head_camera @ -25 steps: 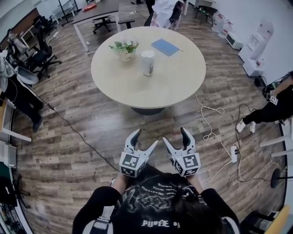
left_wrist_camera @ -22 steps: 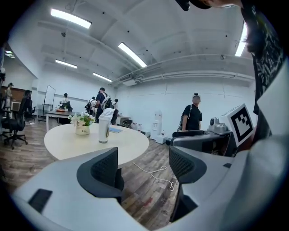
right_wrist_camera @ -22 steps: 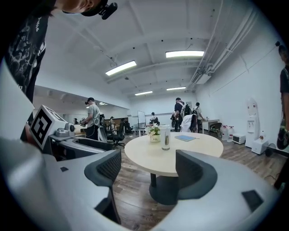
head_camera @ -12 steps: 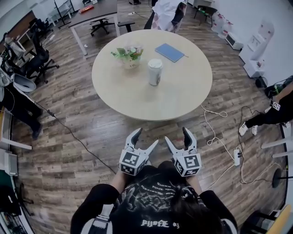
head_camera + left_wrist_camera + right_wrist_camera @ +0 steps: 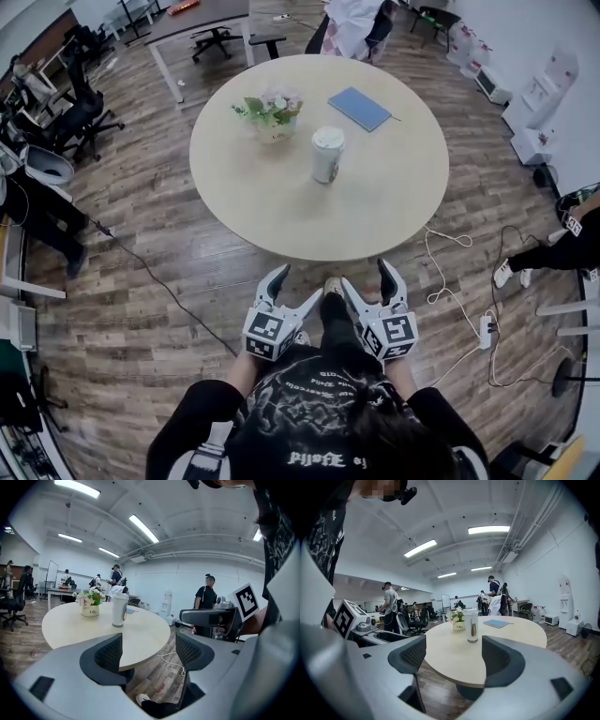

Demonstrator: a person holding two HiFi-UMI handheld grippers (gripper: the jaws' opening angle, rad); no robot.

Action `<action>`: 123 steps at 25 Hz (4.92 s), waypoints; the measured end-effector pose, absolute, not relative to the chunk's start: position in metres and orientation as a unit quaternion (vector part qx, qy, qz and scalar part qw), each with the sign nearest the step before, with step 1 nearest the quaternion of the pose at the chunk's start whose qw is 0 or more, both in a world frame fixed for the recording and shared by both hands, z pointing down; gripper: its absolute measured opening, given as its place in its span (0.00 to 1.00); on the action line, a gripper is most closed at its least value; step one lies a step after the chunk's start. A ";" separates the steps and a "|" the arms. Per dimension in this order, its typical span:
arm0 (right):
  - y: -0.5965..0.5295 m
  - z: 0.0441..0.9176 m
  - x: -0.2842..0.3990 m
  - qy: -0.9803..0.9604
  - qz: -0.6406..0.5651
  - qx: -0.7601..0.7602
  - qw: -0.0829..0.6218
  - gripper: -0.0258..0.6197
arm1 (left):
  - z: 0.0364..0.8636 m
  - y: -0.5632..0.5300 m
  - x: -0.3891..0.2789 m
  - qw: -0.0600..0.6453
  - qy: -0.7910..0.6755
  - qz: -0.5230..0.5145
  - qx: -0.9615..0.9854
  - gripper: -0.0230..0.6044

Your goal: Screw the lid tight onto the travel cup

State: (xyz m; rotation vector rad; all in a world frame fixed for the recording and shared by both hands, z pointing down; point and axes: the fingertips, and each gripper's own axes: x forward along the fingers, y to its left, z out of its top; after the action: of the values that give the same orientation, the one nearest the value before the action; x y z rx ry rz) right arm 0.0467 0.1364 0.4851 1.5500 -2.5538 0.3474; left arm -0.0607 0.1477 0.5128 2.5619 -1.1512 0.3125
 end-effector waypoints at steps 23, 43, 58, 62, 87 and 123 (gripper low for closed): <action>-0.114 0.492 0.074 -0.920 0.114 0.359 0.106 0.58 | 0.525 -0.084 -0.050 0.184 -0.564 0.106 0.798 0.62; -0.151 0.502 0.074 -0.909 0.144 0.367 0.138 0.58 | 0.563 -0.184 -0.051 0.170 -0.475 0.174 0.846 0.63; -0.171 0.519 0.070 -0.900 0.170 0.365 0.164 0.58 | 0.575 -0.220 -0.001 0.130 -0.298 0.201 0.924 0.66; -0.175 0.519 0.069 -0.903 0.164 0.357 0.175 0.58 | 0.577 -0.224 0.013 0.123 -0.269 0.195 0.935 0.66; -0.217 0.455 0.001 -0.880 -0.191 -0.112 0.420 0.69 | 0.577 -0.229 0.019 0.123 -0.228 0.178 0.949 0.67; -0.213 0.501 -0.013 -0.771 -0.254 -0.250 0.528 0.62 | 0.581 -0.232 0.019 0.120 -0.244 0.200 0.941 0.67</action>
State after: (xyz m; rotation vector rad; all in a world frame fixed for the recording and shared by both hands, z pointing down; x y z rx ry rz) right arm -0.0133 -0.2128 0.5007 -0.5963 -1.8421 -0.6063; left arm 0.0192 -0.2318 0.5813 2.7497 -0.7132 0.5837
